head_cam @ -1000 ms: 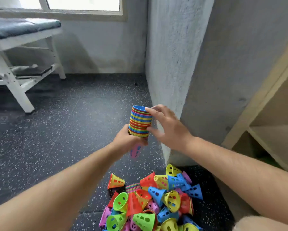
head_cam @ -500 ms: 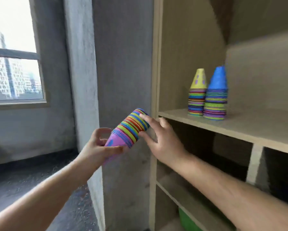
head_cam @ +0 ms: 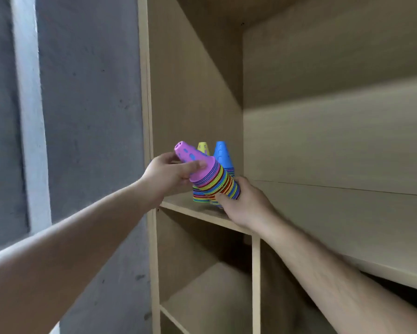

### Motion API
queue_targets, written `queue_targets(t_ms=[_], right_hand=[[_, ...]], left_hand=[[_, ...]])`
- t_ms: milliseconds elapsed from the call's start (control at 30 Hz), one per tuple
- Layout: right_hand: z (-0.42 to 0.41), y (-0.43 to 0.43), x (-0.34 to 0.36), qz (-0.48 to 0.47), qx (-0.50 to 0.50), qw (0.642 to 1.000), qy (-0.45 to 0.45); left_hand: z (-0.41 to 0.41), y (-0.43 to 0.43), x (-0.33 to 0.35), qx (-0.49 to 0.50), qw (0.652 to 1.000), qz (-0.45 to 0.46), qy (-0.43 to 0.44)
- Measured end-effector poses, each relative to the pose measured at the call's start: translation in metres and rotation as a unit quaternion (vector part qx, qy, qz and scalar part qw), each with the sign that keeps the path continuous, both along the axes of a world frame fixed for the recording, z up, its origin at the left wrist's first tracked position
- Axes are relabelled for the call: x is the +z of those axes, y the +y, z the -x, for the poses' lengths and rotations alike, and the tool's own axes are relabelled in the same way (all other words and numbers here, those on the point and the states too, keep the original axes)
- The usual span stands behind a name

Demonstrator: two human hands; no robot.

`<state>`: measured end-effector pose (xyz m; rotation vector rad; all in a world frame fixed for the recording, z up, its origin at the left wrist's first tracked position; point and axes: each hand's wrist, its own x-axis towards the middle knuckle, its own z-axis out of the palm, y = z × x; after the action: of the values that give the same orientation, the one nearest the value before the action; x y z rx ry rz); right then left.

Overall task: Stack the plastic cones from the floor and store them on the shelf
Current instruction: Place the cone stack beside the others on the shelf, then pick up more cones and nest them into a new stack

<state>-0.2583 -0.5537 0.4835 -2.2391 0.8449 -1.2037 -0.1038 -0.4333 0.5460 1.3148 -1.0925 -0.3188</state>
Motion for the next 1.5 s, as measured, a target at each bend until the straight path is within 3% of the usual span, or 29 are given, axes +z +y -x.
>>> queue_targets(t_ms=[200, 333, 533, 633, 667, 733, 800, 900, 1100, 1267, 1500], right_hand=[[0.018, -0.017, -0.003, 0.05, -0.176, 0.974, 0.134], [0.007, -0.013, 0.003, 0.045, -0.139, 0.988, 0.048], [0.002, -0.013, 0.002, 0.015, -0.13, 0.989, 0.065], [0.003, 0.007, -0.002, 0.173, -0.176, 0.969, 0.015], [0.0, 0.016, -0.006, 0.234, -0.15, 0.96, -0.037], [-0.013, 0.036, -0.019, 0.238, -0.028, 0.965, -0.104], [-0.033, 0.059, -0.039, 0.163, 0.097, 0.979, -0.072], [-0.081, 0.089, -0.085, 0.088, 0.218, 0.971, 0.034], [-0.194, 0.158, -0.183, 0.053, 0.36, 0.904, 0.227], [-0.276, 0.215, -0.251, 0.064, 0.422, 0.825, 0.371], [-0.357, 0.287, -0.376, 0.173, 0.462, 0.696, 0.522]], left_hand=[[0.022, -0.064, -0.002, 0.088, 0.995, -0.026, -0.048], [0.031, -0.086, -0.01, 0.083, 0.993, -0.03, -0.076], [0.028, -0.08, -0.028, 0.085, 0.985, -0.03, -0.145], [0.013, -0.05, -0.044, 0.076, 0.978, -0.016, -0.192], [0.007, -0.037, -0.051, 0.081, 0.974, -0.016, -0.212], [-0.006, -0.006, -0.069, 0.105, 0.96, -0.035, -0.256], [-0.025, 0.027, -0.097, 0.119, 0.949, -0.054, -0.286], [-0.062, 0.08, -0.153, 0.147, 0.933, -0.108, -0.31], [-0.144, 0.192, -0.271, 0.219, 0.909, -0.24, -0.262], [-0.204, 0.281, -0.356, 0.264, 0.858, -0.375, -0.23], [-0.247, 0.38, -0.493, 0.244, 0.779, -0.566, -0.117]])
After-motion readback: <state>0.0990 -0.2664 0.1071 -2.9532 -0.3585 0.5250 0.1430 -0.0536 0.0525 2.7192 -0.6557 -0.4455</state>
